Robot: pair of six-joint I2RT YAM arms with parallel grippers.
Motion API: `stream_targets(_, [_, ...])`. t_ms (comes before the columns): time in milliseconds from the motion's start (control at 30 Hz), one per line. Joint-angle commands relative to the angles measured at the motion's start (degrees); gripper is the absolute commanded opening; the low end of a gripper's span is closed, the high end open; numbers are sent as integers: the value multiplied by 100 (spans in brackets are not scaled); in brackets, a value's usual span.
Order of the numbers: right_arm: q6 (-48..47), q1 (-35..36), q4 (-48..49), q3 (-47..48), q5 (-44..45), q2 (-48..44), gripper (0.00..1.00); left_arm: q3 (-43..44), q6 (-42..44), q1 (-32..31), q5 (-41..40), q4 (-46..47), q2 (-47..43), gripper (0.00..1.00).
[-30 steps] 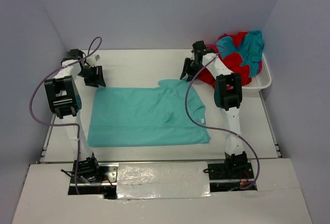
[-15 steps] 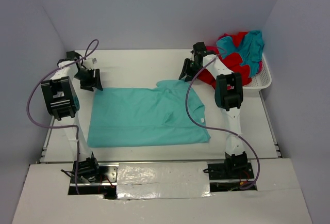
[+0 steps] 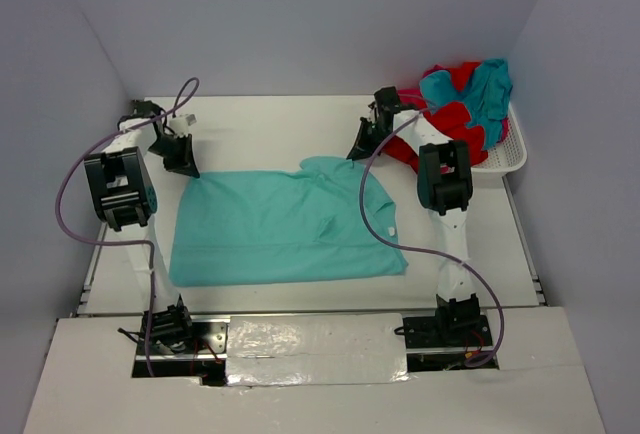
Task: Fold and stack the t-shirts
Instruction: Grap the side of the flattened tshirt furthest away from the robot with both arms, then fold the other side of the tshirt into a rectangle
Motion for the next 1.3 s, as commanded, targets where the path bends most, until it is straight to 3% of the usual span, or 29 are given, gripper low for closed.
stream_targets(0, [-37,-19,182,-236,-105,-608,0,-187,509,16,-28,-220,-268,0])
stream_targets(200, [-327,-37,366,-1280,-193,-1872,0,-449,1606,7,244,-633,-1138,0])
stream_targets(333, [-240,-28,945,-3008,-263,-2946,0,-1029,2546,-11,245,-1046,-1849,0])
stream_targets(467, [-161,51,1245,-4286,-202,-3921,0,-1741,3005,-2,166,-1319,-2325,0])
stream_targets(700, [-257,139,1351,-5648,-114,-4600,0,-2831,3339,24,-396,-1205,-2967,0])
stream_targets(967, [-477,139,1219,-5853,185,-4697,0,-3105,3489,33,-810,-1012,-3047,0])
stream_targets(1267, [-583,139,920,-5527,247,-4838,0,-2928,3392,42,-582,-1091,-3292,0])
